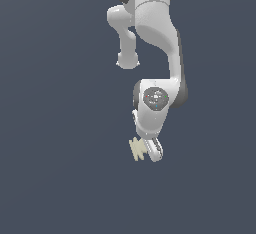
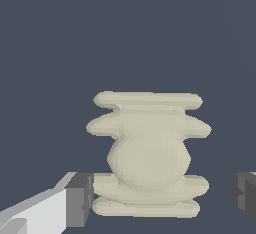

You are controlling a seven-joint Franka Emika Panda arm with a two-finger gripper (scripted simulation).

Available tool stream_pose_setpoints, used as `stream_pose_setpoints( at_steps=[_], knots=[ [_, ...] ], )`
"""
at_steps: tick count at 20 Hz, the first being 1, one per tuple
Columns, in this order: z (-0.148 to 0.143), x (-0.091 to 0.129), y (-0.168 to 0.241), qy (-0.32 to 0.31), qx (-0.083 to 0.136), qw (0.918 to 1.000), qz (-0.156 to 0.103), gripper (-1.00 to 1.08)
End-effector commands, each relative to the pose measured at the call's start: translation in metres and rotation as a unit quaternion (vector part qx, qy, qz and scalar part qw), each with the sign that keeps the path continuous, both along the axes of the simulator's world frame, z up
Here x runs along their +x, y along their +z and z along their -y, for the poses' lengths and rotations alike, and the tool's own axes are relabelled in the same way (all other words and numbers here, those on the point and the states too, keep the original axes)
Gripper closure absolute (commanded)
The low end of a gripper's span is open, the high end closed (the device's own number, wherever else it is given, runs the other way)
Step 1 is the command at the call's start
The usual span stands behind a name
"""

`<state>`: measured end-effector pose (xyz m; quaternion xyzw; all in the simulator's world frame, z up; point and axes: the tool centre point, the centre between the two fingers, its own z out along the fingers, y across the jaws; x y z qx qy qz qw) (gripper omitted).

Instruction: Pick up the object and move it to a goal position.

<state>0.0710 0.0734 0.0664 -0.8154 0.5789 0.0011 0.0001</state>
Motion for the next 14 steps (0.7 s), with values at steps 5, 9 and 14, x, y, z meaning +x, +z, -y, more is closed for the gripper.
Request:
stream_pose_setpoints(
  at_steps=[5,9,14],
  knots=[
    [-0.001,0.001,-0.001,-0.009,-0.001,1.0000,0.001,-0.92],
    [-0.001,0.001,-0.007,-0.009,-0.001,1.0000,0.001,-0.92],
    [0.000,0.000,-0.031,-0.011,-0.001,0.9999,0.001,-0.92]
  ],
)
